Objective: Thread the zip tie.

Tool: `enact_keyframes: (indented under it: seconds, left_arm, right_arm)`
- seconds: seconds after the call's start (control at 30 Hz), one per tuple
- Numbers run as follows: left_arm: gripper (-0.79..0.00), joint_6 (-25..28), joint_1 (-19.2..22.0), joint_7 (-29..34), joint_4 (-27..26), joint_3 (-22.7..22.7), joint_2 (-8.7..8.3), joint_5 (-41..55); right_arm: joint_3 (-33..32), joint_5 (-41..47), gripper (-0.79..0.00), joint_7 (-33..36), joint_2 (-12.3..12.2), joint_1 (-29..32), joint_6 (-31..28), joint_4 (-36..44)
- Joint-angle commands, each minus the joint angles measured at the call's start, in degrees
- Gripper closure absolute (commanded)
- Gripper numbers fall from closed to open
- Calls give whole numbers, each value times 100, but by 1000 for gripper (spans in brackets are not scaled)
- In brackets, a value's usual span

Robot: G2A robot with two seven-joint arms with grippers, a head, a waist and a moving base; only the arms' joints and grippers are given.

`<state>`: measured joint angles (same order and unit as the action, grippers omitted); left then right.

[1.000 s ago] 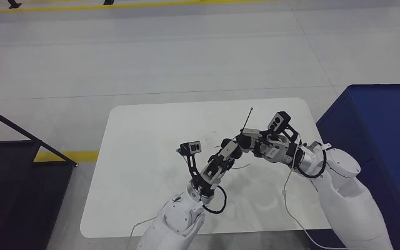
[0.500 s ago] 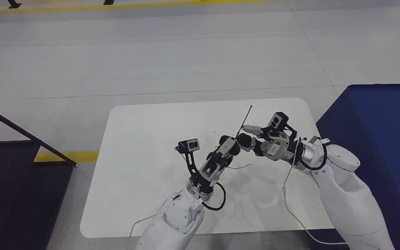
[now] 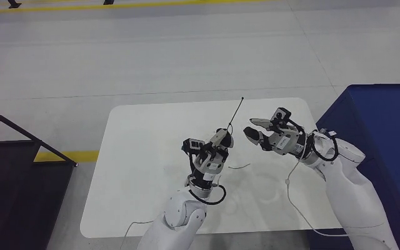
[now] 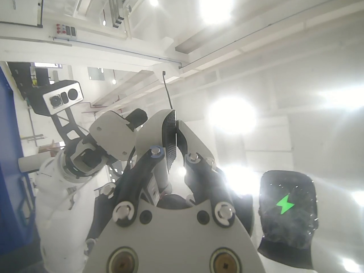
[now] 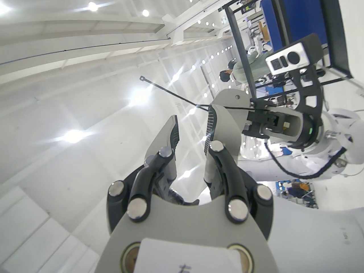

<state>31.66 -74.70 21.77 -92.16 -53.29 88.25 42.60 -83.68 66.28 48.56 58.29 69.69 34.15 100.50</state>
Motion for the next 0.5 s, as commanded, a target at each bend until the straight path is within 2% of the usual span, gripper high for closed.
enact_keyframes:
  seconds: [0.0,0.07,0.23,0.47]
  left_arm:
    - [0,28,47,98,116,-67,-6,-73]
    - [0,114,88,102,218,-90,-7,-323]
    - [0,302,153,-16,370,-88,10,-814]
    - [0,415,169,62,416,-50,22,-1062]
  right_arm:
    - [50,254,-237,-96,13,-38,195,-67]
    - [97,515,-259,-157,24,-74,426,-102]
    - [156,959,-256,-366,31,-152,949,-150]
    - [298,1681,-256,-958,70,-321,1497,-365]
